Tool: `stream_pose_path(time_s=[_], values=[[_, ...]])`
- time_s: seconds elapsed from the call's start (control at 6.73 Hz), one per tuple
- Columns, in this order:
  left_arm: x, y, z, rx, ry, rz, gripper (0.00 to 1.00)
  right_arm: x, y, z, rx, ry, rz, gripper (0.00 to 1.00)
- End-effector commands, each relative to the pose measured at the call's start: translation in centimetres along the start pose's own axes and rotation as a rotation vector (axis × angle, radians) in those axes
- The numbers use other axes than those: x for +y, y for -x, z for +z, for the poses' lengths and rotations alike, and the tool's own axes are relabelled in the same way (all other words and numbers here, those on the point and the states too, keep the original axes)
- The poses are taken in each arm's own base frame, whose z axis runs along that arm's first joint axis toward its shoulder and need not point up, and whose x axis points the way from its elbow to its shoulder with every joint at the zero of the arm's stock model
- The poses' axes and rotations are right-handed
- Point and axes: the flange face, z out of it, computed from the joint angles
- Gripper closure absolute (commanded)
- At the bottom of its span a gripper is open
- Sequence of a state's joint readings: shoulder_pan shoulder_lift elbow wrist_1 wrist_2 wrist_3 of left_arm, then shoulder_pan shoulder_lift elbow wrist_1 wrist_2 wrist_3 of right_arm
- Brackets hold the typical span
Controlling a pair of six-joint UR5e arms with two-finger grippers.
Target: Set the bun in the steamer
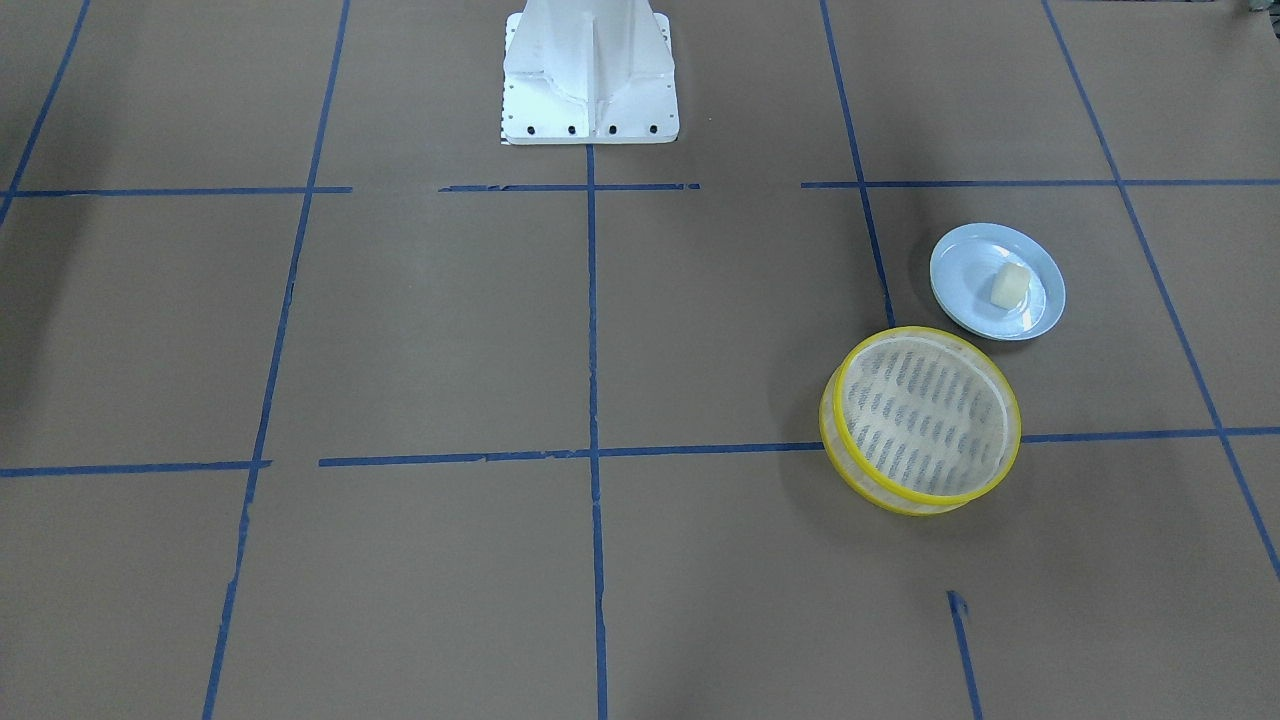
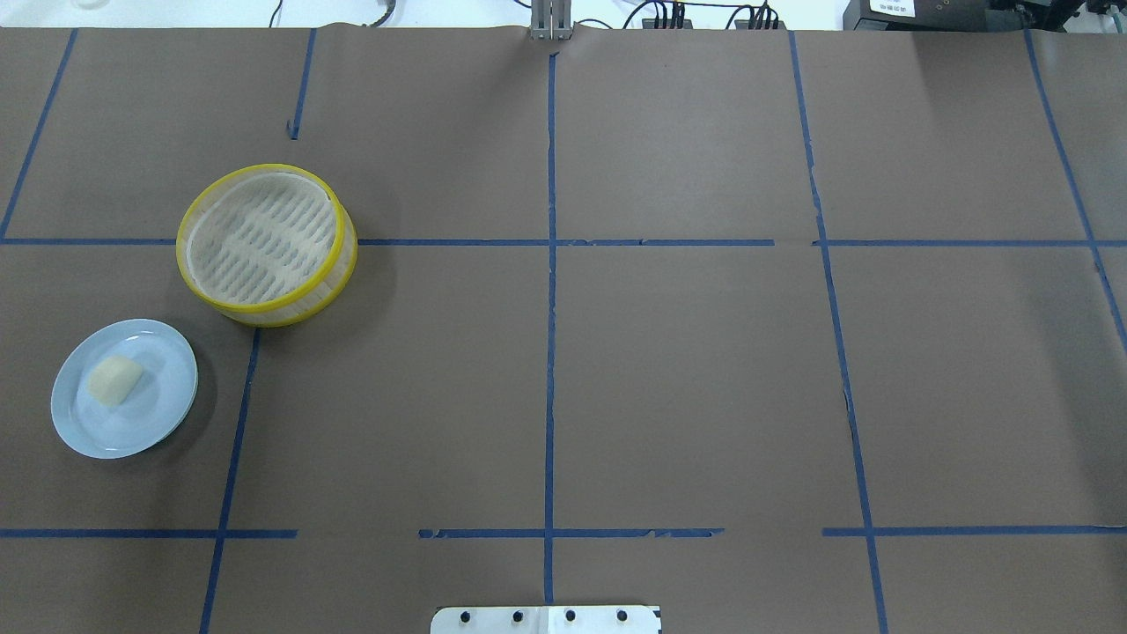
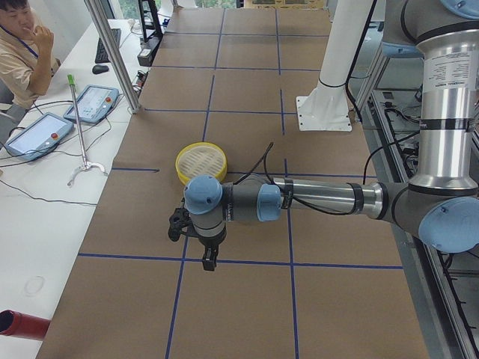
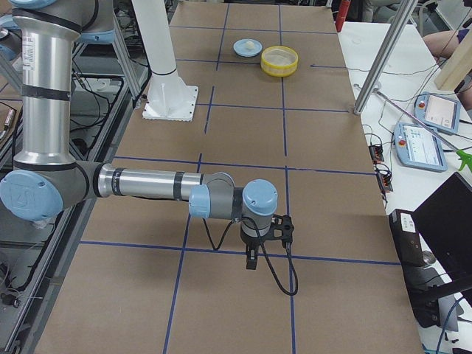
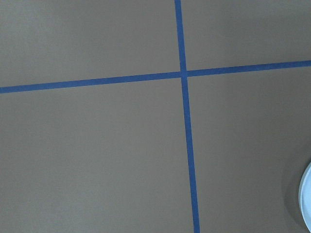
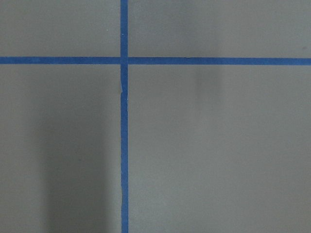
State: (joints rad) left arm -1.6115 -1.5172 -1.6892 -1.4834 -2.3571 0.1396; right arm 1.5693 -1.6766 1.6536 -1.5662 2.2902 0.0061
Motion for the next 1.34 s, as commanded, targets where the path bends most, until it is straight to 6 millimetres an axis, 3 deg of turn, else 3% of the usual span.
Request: stream_pose_path(time_s=[0.0,0.89,1.19], values=[[0.0,-0.1,-0.2,-0.003,-0.004,0.004,0.0,0.0,0.0,0.0,0.0,0.0,0.0,0.0],[0.9,0.3,0.4,0.013,0.003,-0.008,0.0,0.0,0.0,0.0,0.0,0.0,0.0,0.0],[-0.2,-0.9,0.0,0.004,-0.045,0.059,0.0,0.0,0.0,0.0,0.0,0.0,0.0,0.0]])
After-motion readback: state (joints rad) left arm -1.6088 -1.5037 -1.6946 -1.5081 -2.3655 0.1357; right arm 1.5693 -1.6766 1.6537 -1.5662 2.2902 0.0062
